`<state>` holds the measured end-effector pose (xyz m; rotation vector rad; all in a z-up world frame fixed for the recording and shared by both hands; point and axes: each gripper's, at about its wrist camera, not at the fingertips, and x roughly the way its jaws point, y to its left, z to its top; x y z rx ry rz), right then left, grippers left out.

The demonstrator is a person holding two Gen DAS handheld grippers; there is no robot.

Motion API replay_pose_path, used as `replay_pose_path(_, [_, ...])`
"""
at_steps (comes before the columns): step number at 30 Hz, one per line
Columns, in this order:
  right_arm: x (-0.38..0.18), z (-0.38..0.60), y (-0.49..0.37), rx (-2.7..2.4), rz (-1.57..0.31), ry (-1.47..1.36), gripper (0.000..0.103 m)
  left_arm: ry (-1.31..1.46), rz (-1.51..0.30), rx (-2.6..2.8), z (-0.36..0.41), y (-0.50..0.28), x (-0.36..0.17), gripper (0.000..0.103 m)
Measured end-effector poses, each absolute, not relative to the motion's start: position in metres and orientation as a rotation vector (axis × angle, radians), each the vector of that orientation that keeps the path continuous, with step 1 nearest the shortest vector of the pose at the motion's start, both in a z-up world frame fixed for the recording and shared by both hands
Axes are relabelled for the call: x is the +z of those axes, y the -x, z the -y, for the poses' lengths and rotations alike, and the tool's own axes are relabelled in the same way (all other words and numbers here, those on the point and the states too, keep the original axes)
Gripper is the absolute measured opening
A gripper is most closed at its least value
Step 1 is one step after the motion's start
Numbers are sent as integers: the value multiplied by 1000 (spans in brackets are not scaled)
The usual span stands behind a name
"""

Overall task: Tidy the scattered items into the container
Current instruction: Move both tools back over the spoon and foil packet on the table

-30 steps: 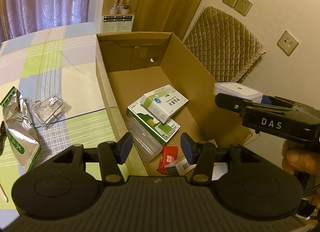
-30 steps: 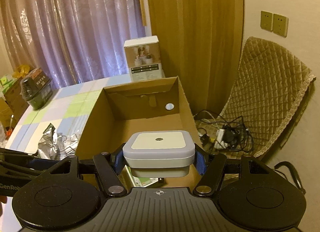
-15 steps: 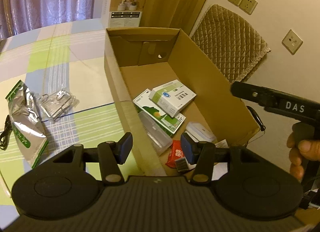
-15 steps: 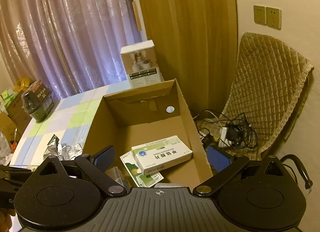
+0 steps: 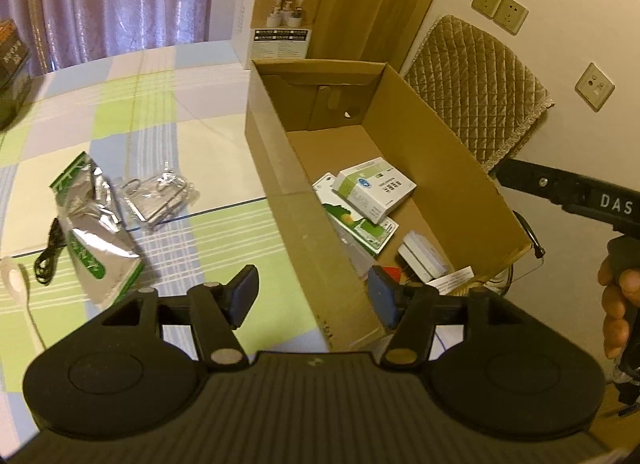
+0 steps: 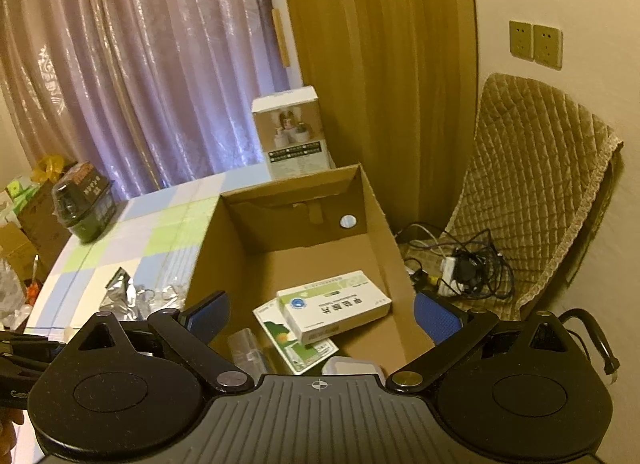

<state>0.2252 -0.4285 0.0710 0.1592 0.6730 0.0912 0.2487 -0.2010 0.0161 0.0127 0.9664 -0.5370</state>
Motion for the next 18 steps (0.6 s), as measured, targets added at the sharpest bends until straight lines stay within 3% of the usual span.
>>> replay_pose_path(14, [91,398,-207,143,-663,-140,103,-31,-941,-481,156,-222,31,97])
replay_pose_path(18, [97,388,-201,164,-654,-140,103,-30,-974,-436,128,-210,25,101])
